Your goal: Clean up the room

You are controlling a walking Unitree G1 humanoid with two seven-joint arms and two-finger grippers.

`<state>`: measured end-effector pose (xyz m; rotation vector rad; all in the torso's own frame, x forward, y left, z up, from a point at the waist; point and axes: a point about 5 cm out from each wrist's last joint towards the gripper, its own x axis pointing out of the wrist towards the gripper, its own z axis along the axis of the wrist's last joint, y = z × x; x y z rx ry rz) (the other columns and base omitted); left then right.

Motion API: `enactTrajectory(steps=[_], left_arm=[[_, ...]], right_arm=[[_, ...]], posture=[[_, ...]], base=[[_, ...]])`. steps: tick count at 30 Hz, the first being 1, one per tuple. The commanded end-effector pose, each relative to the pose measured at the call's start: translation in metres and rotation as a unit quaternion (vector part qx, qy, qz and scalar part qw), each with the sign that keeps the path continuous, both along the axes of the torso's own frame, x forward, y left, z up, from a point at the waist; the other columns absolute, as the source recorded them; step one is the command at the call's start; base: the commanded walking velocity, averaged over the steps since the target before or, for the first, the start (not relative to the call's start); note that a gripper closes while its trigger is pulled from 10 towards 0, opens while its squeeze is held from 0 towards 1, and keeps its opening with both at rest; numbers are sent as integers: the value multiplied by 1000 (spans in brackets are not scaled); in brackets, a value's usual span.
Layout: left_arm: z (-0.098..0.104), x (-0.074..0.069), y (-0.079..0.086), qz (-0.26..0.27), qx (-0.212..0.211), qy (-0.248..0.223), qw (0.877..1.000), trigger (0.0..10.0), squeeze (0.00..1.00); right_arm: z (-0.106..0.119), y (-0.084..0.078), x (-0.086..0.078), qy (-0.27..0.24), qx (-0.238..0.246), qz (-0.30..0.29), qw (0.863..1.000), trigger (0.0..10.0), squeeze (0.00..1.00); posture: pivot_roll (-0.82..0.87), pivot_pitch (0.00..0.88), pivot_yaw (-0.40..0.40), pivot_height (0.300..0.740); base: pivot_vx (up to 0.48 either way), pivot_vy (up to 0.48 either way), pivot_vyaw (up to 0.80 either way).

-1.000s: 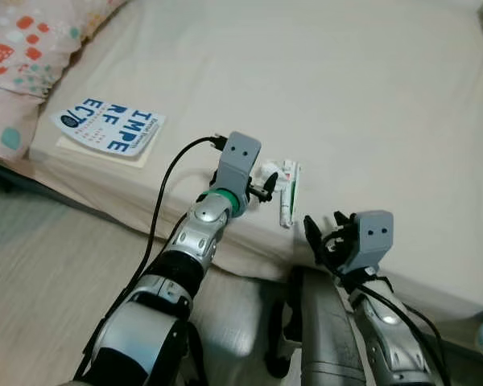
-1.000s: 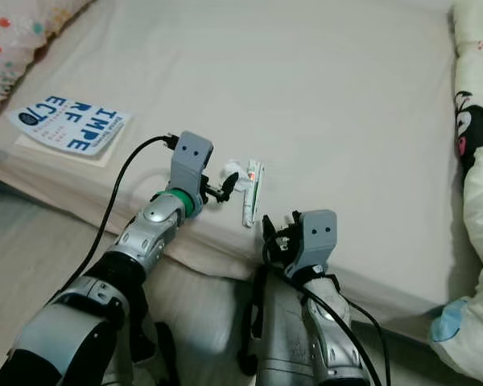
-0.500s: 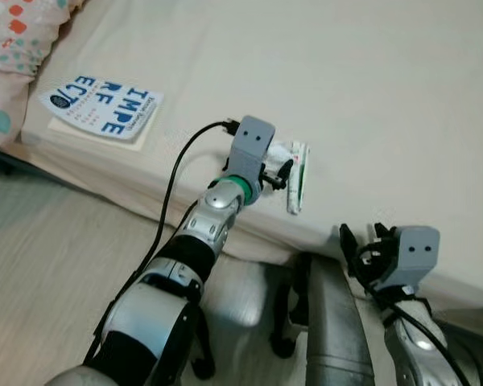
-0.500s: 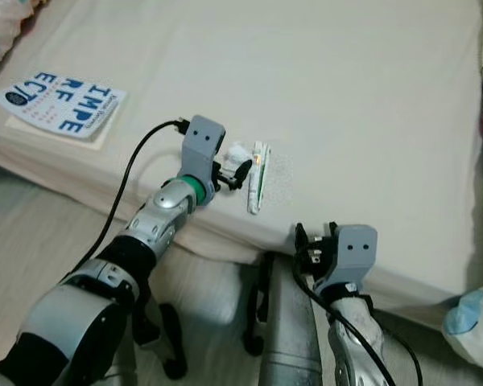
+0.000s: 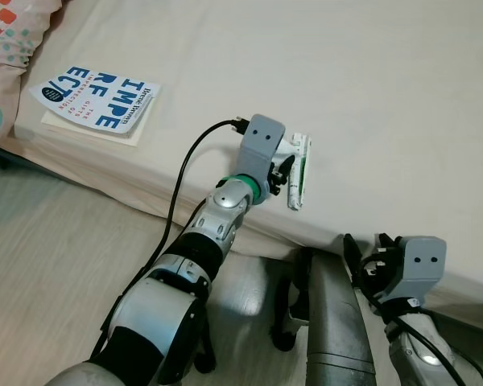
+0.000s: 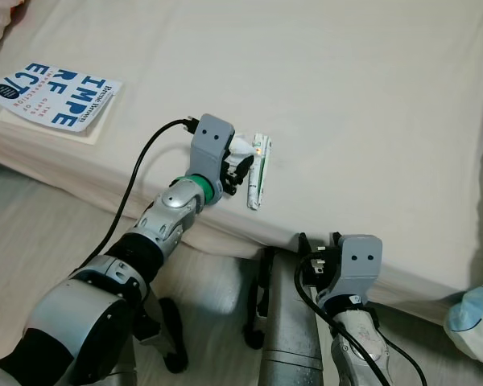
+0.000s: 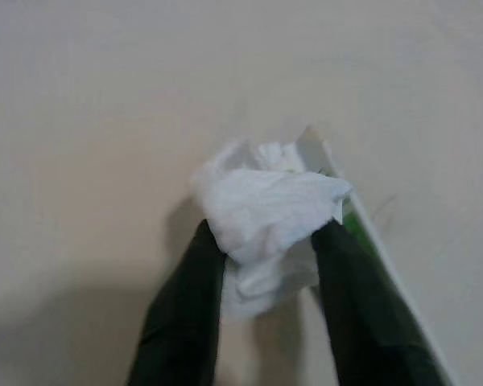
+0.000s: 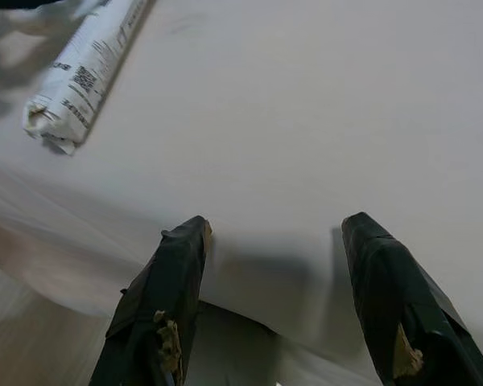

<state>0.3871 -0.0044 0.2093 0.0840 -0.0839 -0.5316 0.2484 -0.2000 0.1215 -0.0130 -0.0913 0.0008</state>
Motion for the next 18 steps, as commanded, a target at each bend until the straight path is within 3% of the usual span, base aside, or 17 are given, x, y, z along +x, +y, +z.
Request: enactTrajectory(steps=[1, 9, 14, 18], left_arm=[[-7, -7, -16, -18, -8, 14, 1000, 0, 0], [-9, -7, -13, -20, 1, 7, 1000, 0, 0], [-16, -11, -15, -33, 54, -24, 998, 0, 0], [-19, -11, -11, -29, 59, -25, 998, 0, 0]], right_arm=[[-8, -1, -6, 23, 5, -8, 1000, 10000, 0], [-7, -2, -4, 25, 4, -7, 1000, 10000, 0], [-7, -2, -3, 25, 4, -6, 1000, 10000, 0], [-7, -2, -2, 26, 4, -6, 1000, 10000, 0]], posture=[[-160, 543, 89, 567], [-157, 539, 85, 567], [-152, 536, 83, 567], [-145, 533, 83, 567]], base=[[0, 0, 0], [0, 0, 0], [0, 0, 0], [0, 0, 0]])
